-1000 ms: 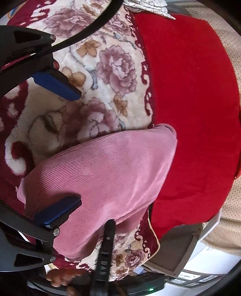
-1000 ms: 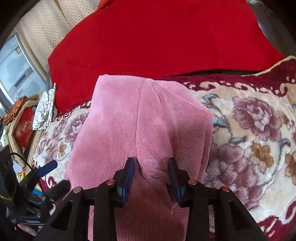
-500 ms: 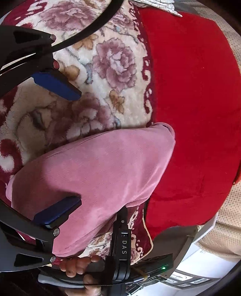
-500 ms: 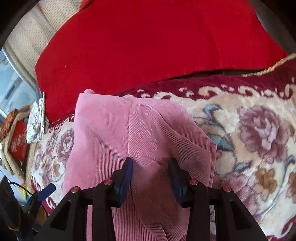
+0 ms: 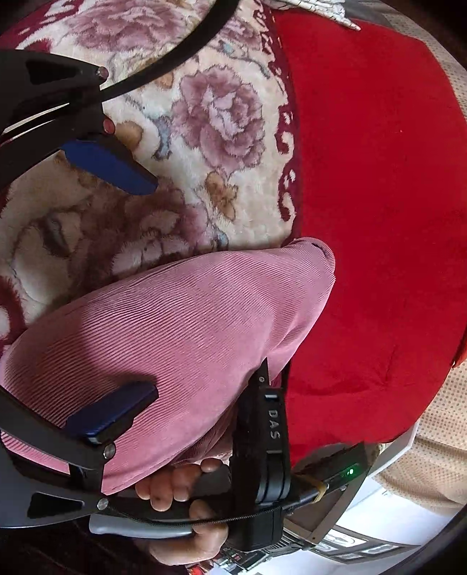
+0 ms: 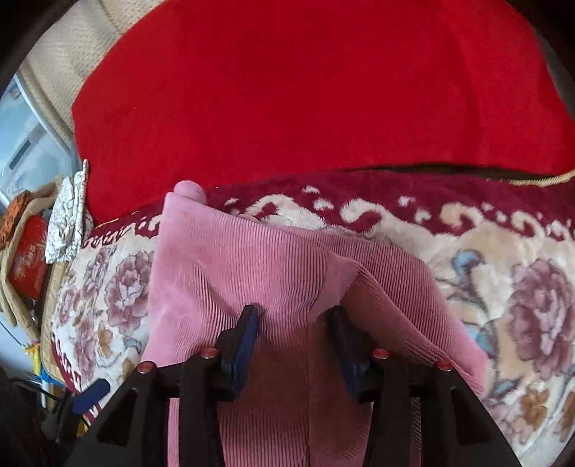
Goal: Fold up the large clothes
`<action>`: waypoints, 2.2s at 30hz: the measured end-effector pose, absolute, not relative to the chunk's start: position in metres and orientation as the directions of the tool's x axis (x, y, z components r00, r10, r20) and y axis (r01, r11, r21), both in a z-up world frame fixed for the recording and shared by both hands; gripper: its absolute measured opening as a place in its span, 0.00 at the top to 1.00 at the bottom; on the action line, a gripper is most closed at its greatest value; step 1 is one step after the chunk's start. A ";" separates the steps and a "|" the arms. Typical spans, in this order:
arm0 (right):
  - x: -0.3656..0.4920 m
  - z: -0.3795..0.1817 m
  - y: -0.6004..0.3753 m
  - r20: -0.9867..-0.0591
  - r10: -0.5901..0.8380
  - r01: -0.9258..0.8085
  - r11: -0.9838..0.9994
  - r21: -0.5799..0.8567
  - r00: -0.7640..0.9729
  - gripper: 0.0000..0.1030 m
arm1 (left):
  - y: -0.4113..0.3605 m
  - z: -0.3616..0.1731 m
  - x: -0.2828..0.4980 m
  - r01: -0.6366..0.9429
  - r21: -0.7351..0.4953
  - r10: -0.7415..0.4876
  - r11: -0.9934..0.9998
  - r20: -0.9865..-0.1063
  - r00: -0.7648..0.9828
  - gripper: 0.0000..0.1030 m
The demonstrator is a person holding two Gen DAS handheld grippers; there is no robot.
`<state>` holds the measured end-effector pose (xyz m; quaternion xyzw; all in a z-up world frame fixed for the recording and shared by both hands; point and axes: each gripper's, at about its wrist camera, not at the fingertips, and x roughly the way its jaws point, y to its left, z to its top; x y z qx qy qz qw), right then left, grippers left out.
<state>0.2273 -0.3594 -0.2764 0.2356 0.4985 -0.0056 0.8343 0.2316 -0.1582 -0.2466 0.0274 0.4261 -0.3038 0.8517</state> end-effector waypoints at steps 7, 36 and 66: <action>0.184 -0.245 -0.372 -0.786 0.207 0.233 0.884 0.405 0.582 0.54 | -0.153 -0.238 0.230 0.536 -0.246 -0.527 0.808 -0.710 0.468 0.00; 0.054 -0.275 -0.344 -0.774 0.302 0.159 0.876 0.456 0.556 0.54 | -0.168 -0.243 0.200 0.630 -0.061 -0.451 0.774 -0.752 0.481 0.00; 0.083 -0.332 -0.431 -0.585 0.545 0.264 0.556 0.788 0.601 0.22 | -0.171 -0.236 0.217 0.566 -0.148 -0.482 0.811 -0.718 0.503 0.00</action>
